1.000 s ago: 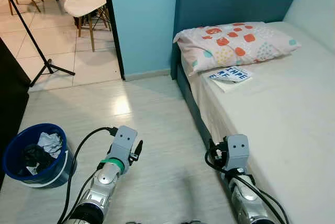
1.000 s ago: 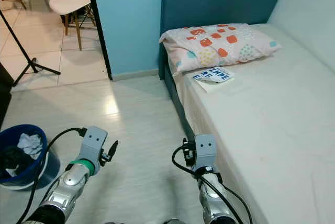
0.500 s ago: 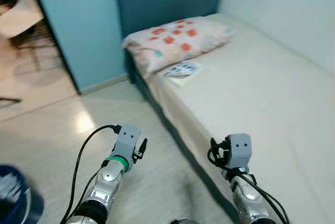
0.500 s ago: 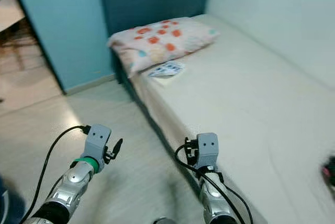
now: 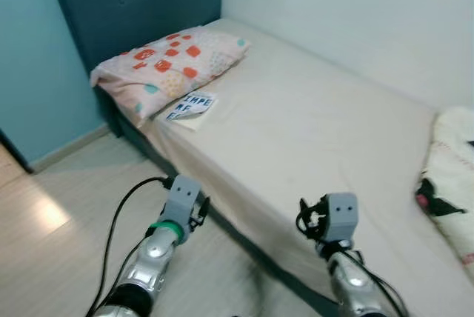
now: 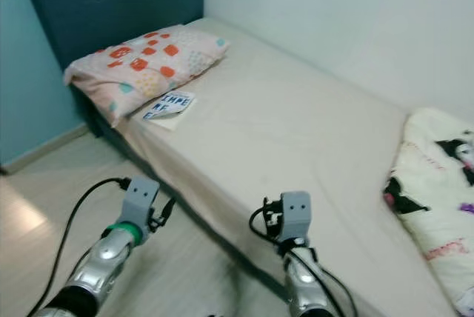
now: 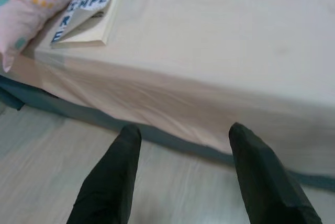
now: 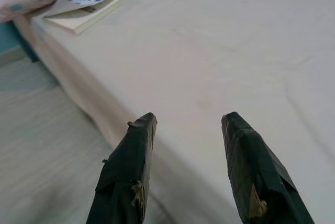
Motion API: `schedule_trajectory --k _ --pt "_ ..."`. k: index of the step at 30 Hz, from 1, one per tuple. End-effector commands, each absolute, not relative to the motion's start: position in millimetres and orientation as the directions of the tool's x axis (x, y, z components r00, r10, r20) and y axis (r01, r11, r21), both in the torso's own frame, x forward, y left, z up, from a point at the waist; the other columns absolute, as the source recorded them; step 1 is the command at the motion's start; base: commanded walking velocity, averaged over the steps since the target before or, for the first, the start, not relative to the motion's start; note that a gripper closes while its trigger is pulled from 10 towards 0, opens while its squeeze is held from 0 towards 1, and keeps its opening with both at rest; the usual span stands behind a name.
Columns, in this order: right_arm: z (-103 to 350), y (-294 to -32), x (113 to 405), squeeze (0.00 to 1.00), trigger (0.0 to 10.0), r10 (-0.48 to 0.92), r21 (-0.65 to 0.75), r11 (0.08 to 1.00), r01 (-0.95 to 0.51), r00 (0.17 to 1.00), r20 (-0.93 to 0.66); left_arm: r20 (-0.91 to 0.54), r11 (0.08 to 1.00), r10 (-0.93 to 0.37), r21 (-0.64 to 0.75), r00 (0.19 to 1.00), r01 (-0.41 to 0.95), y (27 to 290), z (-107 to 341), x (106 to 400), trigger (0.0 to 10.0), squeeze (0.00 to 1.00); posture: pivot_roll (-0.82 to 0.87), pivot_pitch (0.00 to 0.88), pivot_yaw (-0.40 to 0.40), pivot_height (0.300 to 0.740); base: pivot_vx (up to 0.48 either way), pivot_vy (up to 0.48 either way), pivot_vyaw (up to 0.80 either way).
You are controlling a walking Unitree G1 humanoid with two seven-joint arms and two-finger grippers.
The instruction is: Clean up the room
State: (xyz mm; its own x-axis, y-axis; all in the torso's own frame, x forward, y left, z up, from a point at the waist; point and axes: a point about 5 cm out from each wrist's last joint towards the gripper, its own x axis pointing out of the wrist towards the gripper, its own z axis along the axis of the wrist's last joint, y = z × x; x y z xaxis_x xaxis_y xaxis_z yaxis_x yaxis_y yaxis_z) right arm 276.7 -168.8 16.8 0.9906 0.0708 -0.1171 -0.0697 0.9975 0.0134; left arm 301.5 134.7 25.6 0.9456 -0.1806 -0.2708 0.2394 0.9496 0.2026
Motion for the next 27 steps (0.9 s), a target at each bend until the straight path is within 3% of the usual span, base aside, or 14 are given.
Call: schedule_trajectory --k 1,10,17,19,27 --pt "11 -174 272 0.0 10.0 0.056 0.012 0.998 -0.055 0.988 -0.146 -0.288 0.947 -0.192 0.195 0.938 0.254 131 23 300 10.0 0.0 -0.03 0.003 0.026 0.736 0.0 0.0 -0.78" --pt "7 -179 268 0.0 10.0 0.049 0.005 0.999 -0.049 0.984 -0.173 -0.324 0.936 -0.194 0.221 0.926 0.273 133 16 297 10.0 0.0 -0.04 0.009 0.022 0.736 0.0 0.0 -0.78" --pt "-21 -197 245 0.0 10.0 -0.051 0.048 0.996 0.071 0.941 -0.335 -0.5 0.901 -0.141 0.293 0.854 0.32 162 -16 273 10.0 0.0 -0.03 0.008 0.024 0.736 0.0 0.0 -0.78" --pt "-37 -203 227 0.0 10.0 -0.073 0.048 0.994 0.102 0.903 -0.423 -0.625 0.924 -0.055 0.264 0.778 0.278 184 -39 249 10.0 0.0 -0.03 0.018 0.019 0.736 0.0 0.0 -0.78" --pt "-36 -192 229 0.0 10.0 -0.015 0.021 0.999 0.026 0.915 -0.403 -0.635 0.952 -0.054 0.199 0.771 0.231 177 -45 242 10.0 0.0 -0.04 0.013 0.018 0.736 0.0 0.0 -0.78"
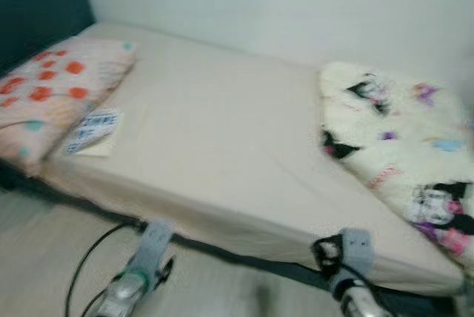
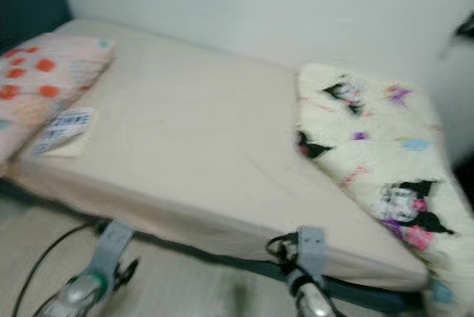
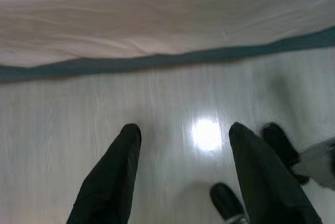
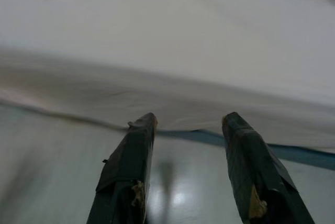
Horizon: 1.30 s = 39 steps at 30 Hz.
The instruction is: Clean up the room
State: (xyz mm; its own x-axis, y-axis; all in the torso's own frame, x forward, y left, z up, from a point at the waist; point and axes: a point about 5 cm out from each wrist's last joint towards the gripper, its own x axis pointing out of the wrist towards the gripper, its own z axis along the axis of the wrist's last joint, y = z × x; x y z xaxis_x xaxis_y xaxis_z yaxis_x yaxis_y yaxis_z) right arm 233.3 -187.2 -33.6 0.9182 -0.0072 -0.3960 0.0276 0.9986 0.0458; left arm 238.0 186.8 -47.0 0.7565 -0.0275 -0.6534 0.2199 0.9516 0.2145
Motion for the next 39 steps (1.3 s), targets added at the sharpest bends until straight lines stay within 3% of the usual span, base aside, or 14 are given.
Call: schedule_trajectory --k 1,4,10,13,21,39 --pt "-36 -192 229 0.0 10.0 -0.015 0.021 0.999 0.026 0.915 -0.403 -0.635 0.952 -0.054 0.199 0.771 0.231 177 -45 242 10.0 0.0 -0.04 0.013 0.018 0.736 0.0 0.0 -0.78" --pt "-25 -191 240 0.0 10.0 0.001 0.017 1.0 0.006 0.938 -0.347 -0.539 0.945 -0.052 0.245 0.841 0.216 174 -30 257 10.0 0.0 -0.03 0.013 0.021 0.736 0.0 0.0 -0.78" --pt "-21 -185 246 0.0 10.0 0.037 0.014 0.999 -0.034 0.947 -0.319 -0.495 0.944 -0.046 0.263 0.868 0.2 173 -23 265 10.0 0.0 -0.03 0.014 0.021 0.736 0.0 0.0 -0.78" --pt "-15 -174 251 0.0 10.0 0.139 -0.003 0.989 -0.146 0.947 -0.289 -0.447 0.952 -0.023 0.264 0.894 0.156 174 -16 271 10.0 0.0 -0.02 0.016 0.003 0.736 0.0 0.0 -0.78" --pt "-10 -160 259 0.0 10.0 0.268 -0.002 0.96 -0.28 0.921 -0.283 -0.366 0.975 0.026 0.215 0.93 0.058 179 -3 279 10.0 0.0 0.03 0.012 -0.038 0.736 0.0 0.0 -0.78" --pt "-6 -161 264 0.0 10.0 0.237 0.029 0.971 -0.238 0.934 -0.266 -0.345 0.973 -0.034 0.203 0.938 0.11 166 5 288 10.0 0.0 0.01 0.004 -0.016 0.736 0.0 0.0 -0.78"
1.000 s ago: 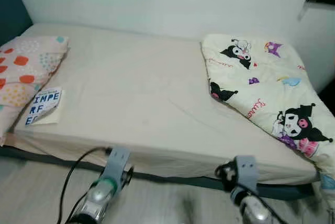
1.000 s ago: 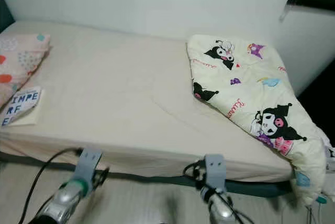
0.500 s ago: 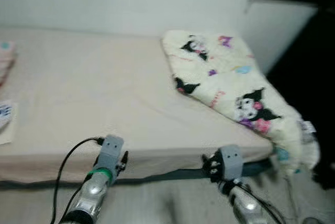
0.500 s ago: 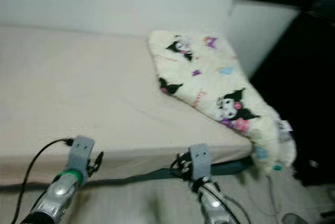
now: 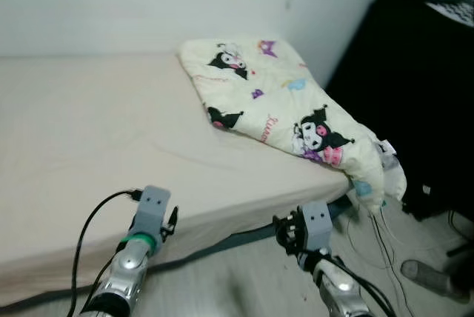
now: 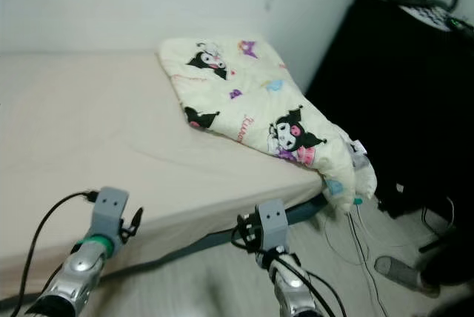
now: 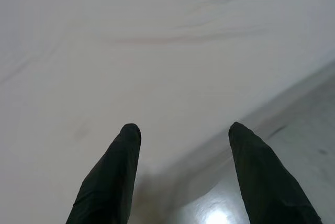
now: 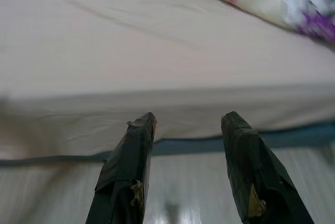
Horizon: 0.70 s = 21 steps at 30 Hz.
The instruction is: Clean up the room
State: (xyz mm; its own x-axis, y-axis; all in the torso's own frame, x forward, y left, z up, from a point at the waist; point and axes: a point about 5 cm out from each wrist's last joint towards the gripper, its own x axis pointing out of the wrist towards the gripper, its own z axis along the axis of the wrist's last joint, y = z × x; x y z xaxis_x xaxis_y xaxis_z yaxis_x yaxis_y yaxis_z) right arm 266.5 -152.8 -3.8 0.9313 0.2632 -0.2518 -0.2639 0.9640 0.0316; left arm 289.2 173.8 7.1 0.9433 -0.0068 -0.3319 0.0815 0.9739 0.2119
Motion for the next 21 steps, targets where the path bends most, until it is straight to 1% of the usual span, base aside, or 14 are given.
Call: schedule_trajectory --k 1,21 --pt "-6.3 -161.5 264.0 0.0 10.0 0.236 0.029 0.971 -0.237 0.935 -0.266 -0.346 0.973 -0.034 0.203 0.938 0.111 165.4 4.4 288.1 10.0 0.0 0.01 0.003 -0.016 0.736 0.0 0.0 -0.78" --pt "-7.3 -166.0 262.2 0.0 10.0 0.229 0.021 0.972 -0.232 0.935 -0.272 -0.36 0.972 -0.049 0.196 0.932 0.127 158.3 2.5 288.2 10.0 0.0 -0.01 0.0 -0.02 0.736 0.0 0.0 -0.78"
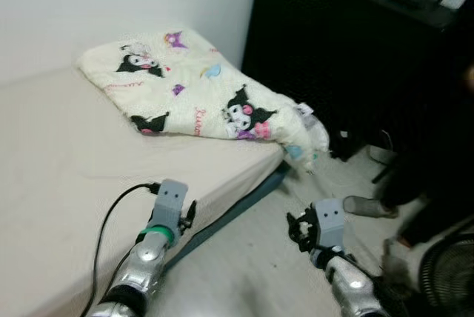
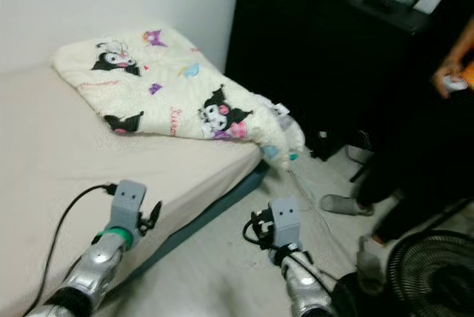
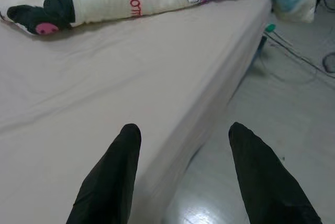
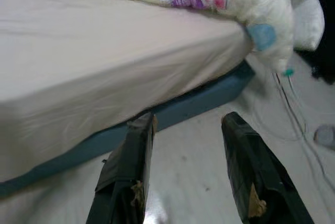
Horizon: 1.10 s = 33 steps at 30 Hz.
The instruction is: Clean up the room
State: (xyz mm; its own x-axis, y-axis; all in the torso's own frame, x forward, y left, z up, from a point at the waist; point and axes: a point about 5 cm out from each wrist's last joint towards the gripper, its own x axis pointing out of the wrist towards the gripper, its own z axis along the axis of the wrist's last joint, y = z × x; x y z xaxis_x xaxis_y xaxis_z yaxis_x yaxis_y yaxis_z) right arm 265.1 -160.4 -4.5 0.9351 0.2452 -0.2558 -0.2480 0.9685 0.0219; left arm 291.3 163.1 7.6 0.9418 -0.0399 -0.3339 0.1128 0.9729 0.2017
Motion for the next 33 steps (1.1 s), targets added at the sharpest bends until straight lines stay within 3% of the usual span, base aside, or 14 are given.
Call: schedule_trajectory --k 1,16,33 --pt "-7 -166 262 0.0 10.0 0.229 0.021 0.972 -0.232 0.935 -0.272 -0.362 0.973 -0.048 0.194 0.931 0.126 158 2 288 10.0 0.0 -0.01 0.002 -0.02 0.736 0.0 0.0 -0.78" --pt "-8 -166 261 0.0 10.0 0.223 0.024 0.974 -0.225 0.937 -0.27 -0.364 0.976 -0.056 0.177 0.93 0.129 158 2 288 10.0 0.0 -0.01 0.013 -0.008 0.736 0.0 0.0 -0.78" --pt "-7 -159 265 0.0 10.0 0.16 0.094 0.986 -0.141 0.955 -0.251 -0.366 0.951 -0.094 0.242 0.926 0.192 168 8 293 10.0 0.0 0.01 0.018 0.079 0.736 0.0 0.0 -0.78"
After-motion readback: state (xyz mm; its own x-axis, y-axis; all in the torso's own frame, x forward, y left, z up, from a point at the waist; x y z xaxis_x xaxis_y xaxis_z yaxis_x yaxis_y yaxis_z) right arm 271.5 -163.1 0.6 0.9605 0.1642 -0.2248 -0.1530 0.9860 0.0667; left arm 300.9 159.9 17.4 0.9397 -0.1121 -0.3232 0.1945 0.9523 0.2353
